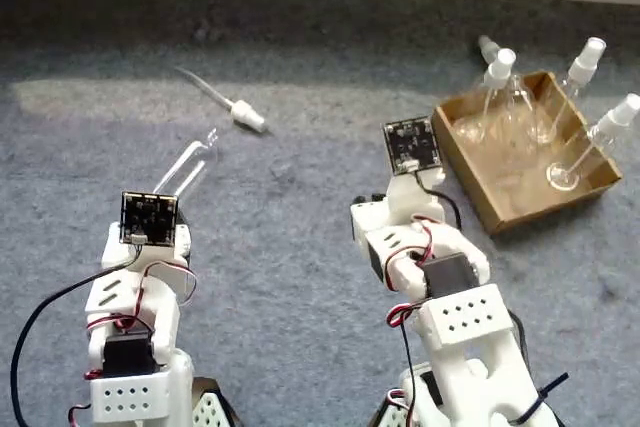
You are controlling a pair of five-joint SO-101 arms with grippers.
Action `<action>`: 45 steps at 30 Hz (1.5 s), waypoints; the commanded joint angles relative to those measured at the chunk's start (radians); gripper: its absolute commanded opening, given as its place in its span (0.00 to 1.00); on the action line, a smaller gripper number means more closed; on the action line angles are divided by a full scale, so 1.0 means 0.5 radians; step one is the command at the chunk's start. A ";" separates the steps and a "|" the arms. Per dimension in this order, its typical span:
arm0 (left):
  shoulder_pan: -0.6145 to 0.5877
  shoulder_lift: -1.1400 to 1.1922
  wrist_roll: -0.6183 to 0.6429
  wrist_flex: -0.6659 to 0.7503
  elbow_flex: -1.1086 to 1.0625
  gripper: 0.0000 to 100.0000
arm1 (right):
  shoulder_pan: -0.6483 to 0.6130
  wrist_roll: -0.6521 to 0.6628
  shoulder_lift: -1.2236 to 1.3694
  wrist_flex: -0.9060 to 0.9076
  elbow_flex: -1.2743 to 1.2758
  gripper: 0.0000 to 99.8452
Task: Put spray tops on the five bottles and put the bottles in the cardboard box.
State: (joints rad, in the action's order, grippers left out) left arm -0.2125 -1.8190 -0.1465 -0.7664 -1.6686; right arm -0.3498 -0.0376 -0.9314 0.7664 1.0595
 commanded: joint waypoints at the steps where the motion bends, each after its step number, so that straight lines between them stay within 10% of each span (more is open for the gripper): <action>1: 0.051 -0.005 -0.058 0.040 0.081 0.01 | -0.026 -0.049 -0.060 -0.137 0.041 0.00; 25: 0.097 0.069 -0.684 -0.460 0.812 0.01 | -0.029 -0.040 -0.060 -0.809 0.680 0.00; 45: 0.109 1.880 -0.905 -0.890 2.128 0.01 | -0.029 -0.037 -0.060 -0.809 0.686 0.00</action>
State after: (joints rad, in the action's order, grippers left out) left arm -0.1772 -0.9996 -0.5470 -1.1822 -0.7234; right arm -0.3560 -0.0514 -0.9375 0.3828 1.4078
